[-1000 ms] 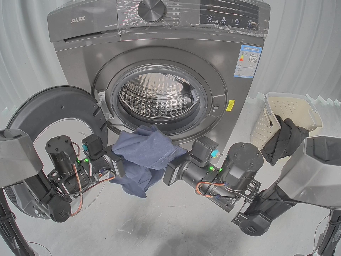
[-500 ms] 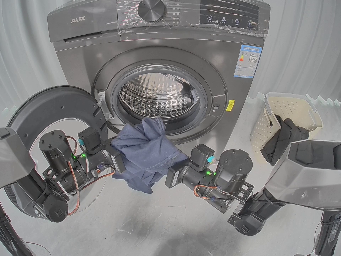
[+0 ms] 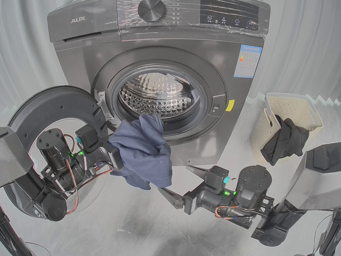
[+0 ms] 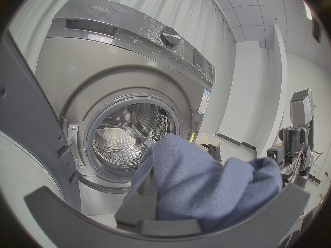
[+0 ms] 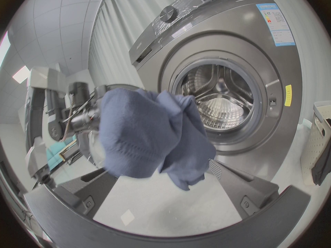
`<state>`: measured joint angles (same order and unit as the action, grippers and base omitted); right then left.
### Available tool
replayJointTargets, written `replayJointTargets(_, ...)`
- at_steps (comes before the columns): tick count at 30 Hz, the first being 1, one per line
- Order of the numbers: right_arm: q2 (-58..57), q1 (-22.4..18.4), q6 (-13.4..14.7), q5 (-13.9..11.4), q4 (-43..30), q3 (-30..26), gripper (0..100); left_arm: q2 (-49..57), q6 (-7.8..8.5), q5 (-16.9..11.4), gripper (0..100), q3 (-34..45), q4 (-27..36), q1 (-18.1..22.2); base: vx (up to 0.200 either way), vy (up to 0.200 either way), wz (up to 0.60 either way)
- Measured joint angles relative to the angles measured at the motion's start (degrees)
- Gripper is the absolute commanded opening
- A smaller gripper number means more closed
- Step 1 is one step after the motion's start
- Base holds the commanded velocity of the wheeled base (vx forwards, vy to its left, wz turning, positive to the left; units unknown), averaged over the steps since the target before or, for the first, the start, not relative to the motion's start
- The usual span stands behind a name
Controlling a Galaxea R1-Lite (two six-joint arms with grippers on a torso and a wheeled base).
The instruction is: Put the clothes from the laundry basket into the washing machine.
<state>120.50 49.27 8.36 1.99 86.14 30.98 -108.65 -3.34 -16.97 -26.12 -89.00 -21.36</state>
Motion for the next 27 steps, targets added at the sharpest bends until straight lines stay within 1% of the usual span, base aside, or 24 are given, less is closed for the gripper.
replayJointTargets(2,-1.99,-0.22,-0.73,-1.56,0.13,-4.72,100,0.09,-0.07,0.06,0,-0.05,0.02,0.11,0.0,0.0,0.0)
replayJointTargets(4,-3.86,-0.66,-1.15,-2.52,0.32,-7.89,100,0.33,-0.38,0.13,0,0.0,0.1,0.17,0.0,0.0,0.0)
replayJointTargets(6,-5.32,-1.34,-1.28,-2.96,0.44,-9.65,100,0.66,-0.76,0.15,0,0.28,0.07,0.2,0.0,0.0,0.0)
replayJointTargets(8,-6.95,-3.06,-1.28,-3.32,0.65,-11.13,100,1.41,-1.44,0.17,0,1.11,0.11,0.15,0.0,0.0,0.0)
replayJointTargets(13,-9.09,-9.01,-1.28,-3.64,1.56,-12.3,100,4.17,-2.56,0.17,0,4.57,0.22,-0.28,0.0,0.0,0.0)
replayJointTargets(18,-10.09,-13.25,-1.28,-3.88,1.99,-12.24,100,6.27,-2.1,0.28,0,7.33,0.18,0.15,0.0,0.0,0.0)
replayJointTargets(24,-10.56,-14.69,-1.28,-3.9,2.0,-12.02,100,7.34,-1.9,0.57,0,7.96,0.18,0.88,0.0,0.0,0.0)
replayJointTargets(26,-10.53,-14.69,-1.26,-3.88,2.0,-11.93,100,7.5,-1.78,1.16,0,8.02,0.16,0.88,0.0,0.0,0.0)
replayJointTargets(27,-10.52,-14.52,-1.22,-3.77,2.0,-11.89,100,7.53,-1.74,2.04,0,8.05,0.18,0.99,0.0,0.0,0.0)
